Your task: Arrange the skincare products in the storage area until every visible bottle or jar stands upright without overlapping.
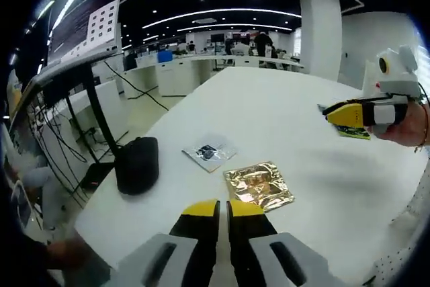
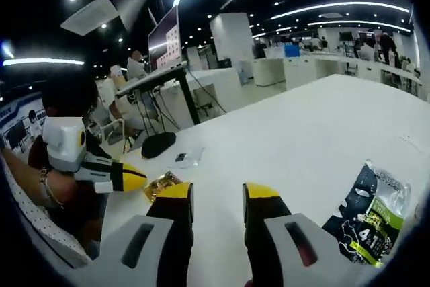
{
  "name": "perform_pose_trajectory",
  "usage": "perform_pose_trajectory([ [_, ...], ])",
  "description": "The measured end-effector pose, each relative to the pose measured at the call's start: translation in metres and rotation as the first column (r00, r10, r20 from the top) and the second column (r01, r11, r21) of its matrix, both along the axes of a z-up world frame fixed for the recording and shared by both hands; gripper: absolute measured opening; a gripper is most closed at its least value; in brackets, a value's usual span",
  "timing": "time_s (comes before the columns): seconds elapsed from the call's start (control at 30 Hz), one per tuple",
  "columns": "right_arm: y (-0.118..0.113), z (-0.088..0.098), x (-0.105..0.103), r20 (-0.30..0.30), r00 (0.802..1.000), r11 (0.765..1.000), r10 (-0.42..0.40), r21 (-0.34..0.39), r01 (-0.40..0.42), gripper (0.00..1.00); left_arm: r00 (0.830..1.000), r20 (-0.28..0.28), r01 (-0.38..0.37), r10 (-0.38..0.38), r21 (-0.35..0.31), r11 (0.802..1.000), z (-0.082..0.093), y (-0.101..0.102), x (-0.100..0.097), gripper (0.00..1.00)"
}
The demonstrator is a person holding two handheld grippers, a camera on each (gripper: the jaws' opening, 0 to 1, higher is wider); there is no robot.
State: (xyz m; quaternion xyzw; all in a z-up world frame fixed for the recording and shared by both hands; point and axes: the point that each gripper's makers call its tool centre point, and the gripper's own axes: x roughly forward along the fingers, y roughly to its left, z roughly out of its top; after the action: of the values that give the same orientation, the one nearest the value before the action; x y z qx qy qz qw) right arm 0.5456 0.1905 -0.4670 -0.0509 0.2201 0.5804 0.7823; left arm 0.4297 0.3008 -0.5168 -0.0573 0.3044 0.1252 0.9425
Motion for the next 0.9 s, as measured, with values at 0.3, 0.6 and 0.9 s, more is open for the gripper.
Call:
perform_pose_trajectory([
  [0.3,0.007,-0.015,-0.013,0.005,0.998,0.993,0.064,-0.101,-0.063,0.28,0.998,0.027,0.052,-0.053,0.037,0.998,-0.009,-0.001,0.004,0.04],
  [0.6,0.029,-0.03,-0.031,-0.073,0.993,0.987,0.095,-0.124,-0.103,0.28,0.993,0.053,0.105,-0.11,0.084,0.991,-0.009,-0.002,0.003,0.01],
  [0.9,0.053,-0.034,-0.041,-0.093,0.986,0.982,0.135,-0.118,-0.145,0.28,0.984,0.092,0.14,-0.15,0.113,0.984,-0.01,-0.001,0.004,0.01],
])
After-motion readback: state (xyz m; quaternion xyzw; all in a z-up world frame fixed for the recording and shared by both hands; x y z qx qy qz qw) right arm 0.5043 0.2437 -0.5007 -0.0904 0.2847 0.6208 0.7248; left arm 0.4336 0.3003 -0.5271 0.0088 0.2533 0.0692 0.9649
